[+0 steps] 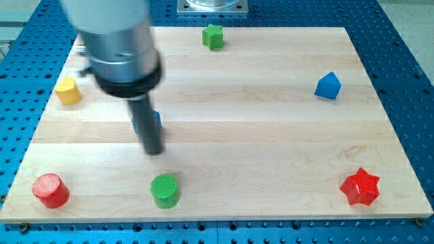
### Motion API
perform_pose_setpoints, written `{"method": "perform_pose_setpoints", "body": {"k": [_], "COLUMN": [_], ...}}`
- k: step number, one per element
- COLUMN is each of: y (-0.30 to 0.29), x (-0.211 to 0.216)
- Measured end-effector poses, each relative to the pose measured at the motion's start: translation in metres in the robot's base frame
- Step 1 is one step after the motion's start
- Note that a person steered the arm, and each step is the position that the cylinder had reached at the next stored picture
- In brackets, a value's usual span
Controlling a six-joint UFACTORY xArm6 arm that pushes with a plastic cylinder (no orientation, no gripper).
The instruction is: Place the green circle vertically below the cube
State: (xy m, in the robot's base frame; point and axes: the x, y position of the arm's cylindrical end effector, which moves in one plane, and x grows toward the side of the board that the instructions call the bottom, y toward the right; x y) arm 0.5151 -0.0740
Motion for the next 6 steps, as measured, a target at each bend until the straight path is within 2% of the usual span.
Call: {"method": "perform_pose_setpoints", "body": {"k": [1, 2, 3, 4, 6], "y": [0.099, 0.102, 0.069, -0.003, -0.073], "x": [0.035, 0.100, 0.103, 0.103, 0.065]}}
